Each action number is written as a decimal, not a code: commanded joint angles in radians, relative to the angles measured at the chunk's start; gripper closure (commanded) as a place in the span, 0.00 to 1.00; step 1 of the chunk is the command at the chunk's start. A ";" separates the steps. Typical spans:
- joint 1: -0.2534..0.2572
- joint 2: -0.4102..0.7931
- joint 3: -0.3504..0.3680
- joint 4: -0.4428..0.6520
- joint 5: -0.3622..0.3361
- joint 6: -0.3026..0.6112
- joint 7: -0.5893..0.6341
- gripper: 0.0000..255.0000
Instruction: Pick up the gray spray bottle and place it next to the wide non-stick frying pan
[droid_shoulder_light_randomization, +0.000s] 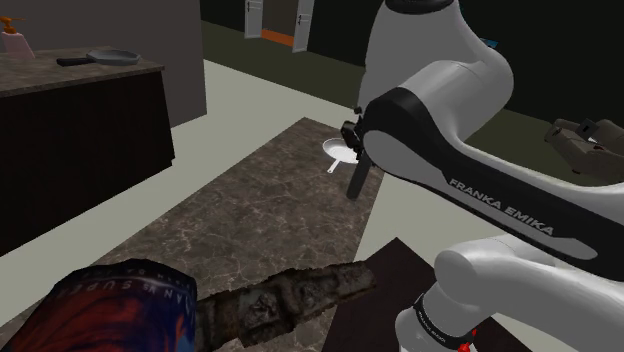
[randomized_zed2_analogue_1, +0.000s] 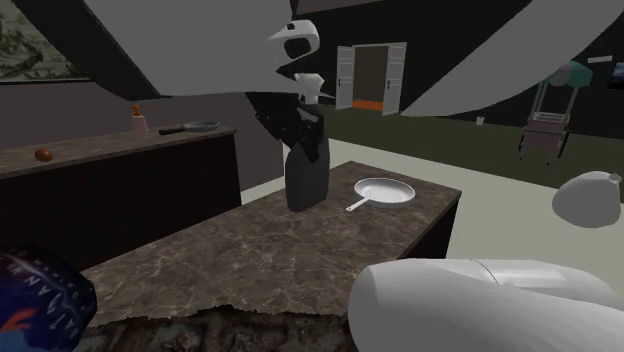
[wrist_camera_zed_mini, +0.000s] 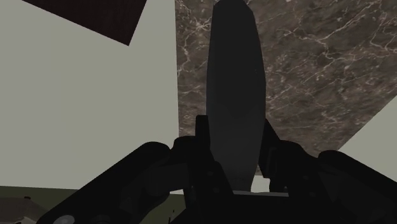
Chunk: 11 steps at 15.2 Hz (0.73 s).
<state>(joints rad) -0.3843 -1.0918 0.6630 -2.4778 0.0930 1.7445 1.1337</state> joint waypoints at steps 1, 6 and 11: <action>-0.008 0.008 -0.010 0.031 -0.009 -0.021 -0.008 1.00; -0.027 0.028 -0.032 0.103 -0.029 -0.069 -0.026 1.00; -0.078 0.101 -0.033 0.164 -0.052 -0.045 -0.042 1.00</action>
<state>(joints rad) -0.4487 -1.0103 0.6314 -2.3210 0.0481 1.6834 1.0979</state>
